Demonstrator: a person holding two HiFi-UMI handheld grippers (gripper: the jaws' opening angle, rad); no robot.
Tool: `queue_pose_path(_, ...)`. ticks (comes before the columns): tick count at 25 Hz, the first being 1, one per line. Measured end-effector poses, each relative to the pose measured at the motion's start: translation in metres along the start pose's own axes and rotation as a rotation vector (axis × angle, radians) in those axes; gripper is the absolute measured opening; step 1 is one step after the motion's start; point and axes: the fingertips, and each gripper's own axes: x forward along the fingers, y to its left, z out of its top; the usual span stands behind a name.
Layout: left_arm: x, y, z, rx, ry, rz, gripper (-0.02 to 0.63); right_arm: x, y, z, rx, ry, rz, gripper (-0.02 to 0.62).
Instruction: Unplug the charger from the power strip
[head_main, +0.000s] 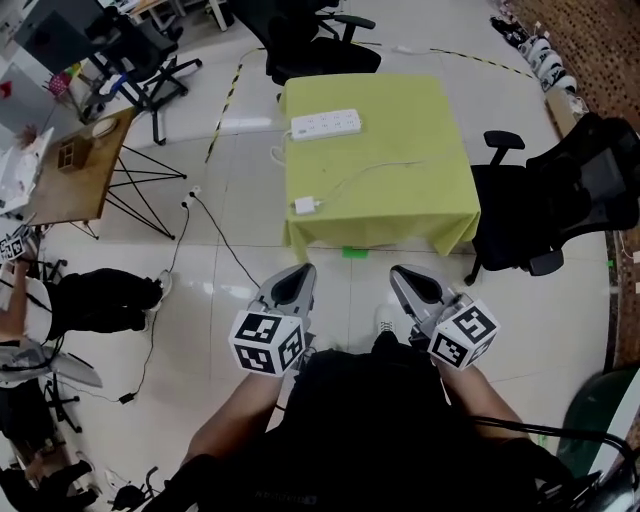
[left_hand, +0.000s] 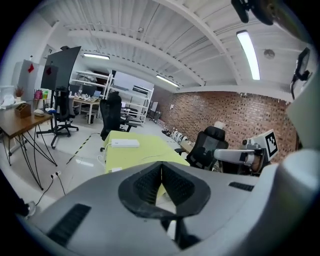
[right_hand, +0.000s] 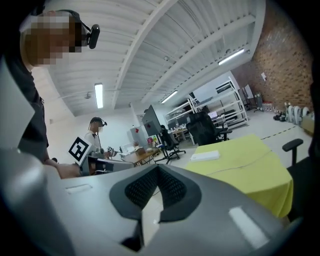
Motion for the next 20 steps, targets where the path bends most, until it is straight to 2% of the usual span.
queue_pose_path(5, -0.012, 0.02, -0.006, -0.007, -0.01, -0.034, 0.008, 0.005, 0.026, -0.004, -0.051, 0.018, -0.034, 0.002)
queue_pose_path(10, -0.026, 0.025, 0.002, -0.013, -0.048, -0.006, 0.008, 0.005, 0.032, -0.006, -0.033, 0.028, -0.024, 0.002)
queue_pose_path(17, -0.027, 0.008, -0.005, -0.081, -0.079, 0.045, 0.008, -0.01, 0.021, 0.002, -0.052, 0.05, 0.021, 0.002)
queue_pose_path(20, -0.019, -0.006, 0.0, -0.073, -0.095, 0.044, 0.008, -0.02, 0.011, 0.005, -0.055, 0.057, 0.03, 0.002)
